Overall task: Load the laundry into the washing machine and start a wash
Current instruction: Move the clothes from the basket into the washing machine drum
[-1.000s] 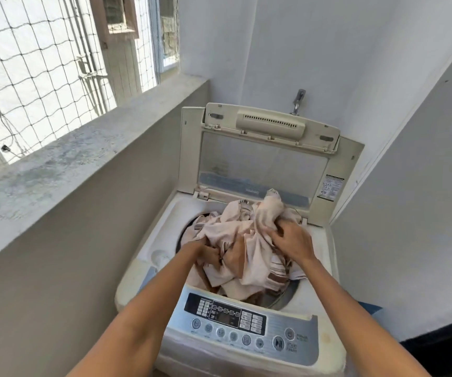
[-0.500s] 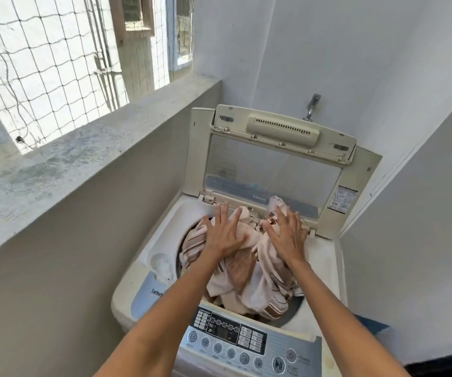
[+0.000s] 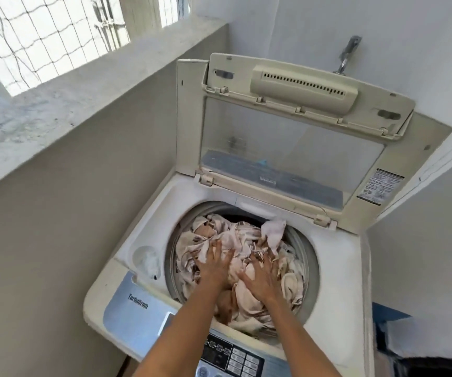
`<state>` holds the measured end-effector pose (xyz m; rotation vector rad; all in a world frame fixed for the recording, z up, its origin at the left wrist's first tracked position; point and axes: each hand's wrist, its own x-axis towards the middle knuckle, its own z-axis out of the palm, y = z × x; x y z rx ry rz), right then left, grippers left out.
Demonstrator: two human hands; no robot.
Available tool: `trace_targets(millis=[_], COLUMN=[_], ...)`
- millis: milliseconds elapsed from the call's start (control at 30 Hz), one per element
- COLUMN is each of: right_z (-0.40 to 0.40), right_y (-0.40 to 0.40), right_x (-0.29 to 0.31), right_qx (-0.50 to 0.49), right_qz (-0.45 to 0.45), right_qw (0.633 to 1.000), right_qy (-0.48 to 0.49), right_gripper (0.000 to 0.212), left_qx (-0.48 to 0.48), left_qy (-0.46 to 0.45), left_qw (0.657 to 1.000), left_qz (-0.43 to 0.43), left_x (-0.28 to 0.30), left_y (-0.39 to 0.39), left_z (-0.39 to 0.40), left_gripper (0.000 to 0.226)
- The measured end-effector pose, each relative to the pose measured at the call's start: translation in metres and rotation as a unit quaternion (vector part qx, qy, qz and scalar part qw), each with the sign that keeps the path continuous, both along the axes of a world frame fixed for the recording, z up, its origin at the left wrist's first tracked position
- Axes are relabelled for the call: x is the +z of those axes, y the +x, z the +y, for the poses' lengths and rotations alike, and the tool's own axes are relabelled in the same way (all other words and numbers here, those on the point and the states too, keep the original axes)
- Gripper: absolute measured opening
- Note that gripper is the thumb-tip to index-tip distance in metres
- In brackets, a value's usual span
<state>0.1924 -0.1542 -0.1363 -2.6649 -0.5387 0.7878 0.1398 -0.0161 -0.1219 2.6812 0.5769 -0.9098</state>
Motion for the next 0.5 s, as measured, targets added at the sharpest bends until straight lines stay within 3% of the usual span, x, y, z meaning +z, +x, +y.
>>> trace_targets(millis=[200, 500], right_z=[0.002, 0.020], right_y=[0.035, 0.112], right_x=[-0.063, -0.108], right_qx=[-0.014, -0.042], right_qz=[-0.039, 0.005], right_qw=[0.999, 0.999], right_qy=[0.007, 0.030], right_gripper=[0.075, 0.069], left_qx=[0.036, 0.028], left_qy=[-0.001, -0.048], left_qw=[0.999, 0.998], left_qz=[-0.007, -0.038], left_x=[-0.060, -0.106], left_y=[0.032, 0.103], left_z=[-0.003, 0.027], left_gripper=[0.093, 0.105])
